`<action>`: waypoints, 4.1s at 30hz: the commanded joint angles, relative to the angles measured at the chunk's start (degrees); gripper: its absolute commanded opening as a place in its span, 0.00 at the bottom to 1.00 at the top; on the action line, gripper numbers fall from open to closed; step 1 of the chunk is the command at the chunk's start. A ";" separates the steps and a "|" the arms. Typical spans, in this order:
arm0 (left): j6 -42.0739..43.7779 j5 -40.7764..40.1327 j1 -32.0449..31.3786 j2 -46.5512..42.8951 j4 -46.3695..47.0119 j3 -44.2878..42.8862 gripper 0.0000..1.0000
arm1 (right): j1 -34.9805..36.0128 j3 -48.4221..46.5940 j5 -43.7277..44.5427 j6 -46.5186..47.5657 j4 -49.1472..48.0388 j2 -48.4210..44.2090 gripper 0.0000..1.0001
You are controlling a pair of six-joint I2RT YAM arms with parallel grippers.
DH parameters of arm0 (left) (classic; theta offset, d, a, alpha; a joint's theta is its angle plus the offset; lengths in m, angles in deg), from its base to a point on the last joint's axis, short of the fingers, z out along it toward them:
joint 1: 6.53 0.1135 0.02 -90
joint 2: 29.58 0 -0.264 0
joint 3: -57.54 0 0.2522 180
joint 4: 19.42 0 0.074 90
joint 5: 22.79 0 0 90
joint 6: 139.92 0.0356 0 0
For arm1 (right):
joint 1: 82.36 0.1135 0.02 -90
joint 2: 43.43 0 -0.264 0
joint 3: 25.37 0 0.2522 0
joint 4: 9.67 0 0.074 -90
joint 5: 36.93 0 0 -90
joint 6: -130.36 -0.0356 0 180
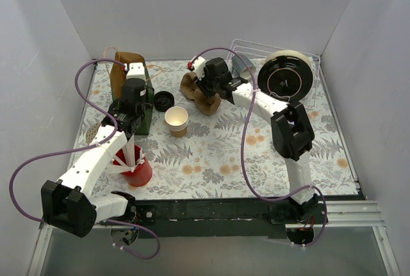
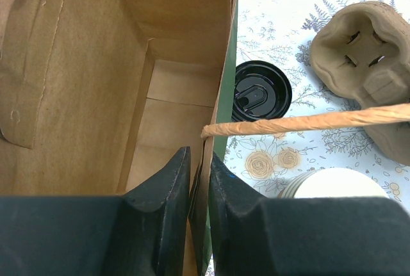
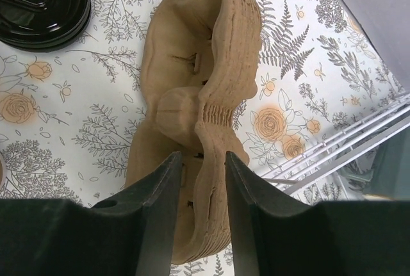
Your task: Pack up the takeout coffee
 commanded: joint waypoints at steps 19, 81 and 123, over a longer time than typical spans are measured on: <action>-0.18 0.20 0.09 1.23 -2.16 0.71 0.15 | 3.86 -3.17 13.12 8.17 0.54 3.21 0.42; -0.53 0.99 0.09 0.97 -2.16 1.06 0.15 | -1.59 -3.61 4.94 -11.26 6.35 1.11 0.18; -0.80 1.61 0.08 1.14 -2.33 1.33 0.15 | -1.94 -3.61 6.79 -14.86 5.03 -2.94 0.01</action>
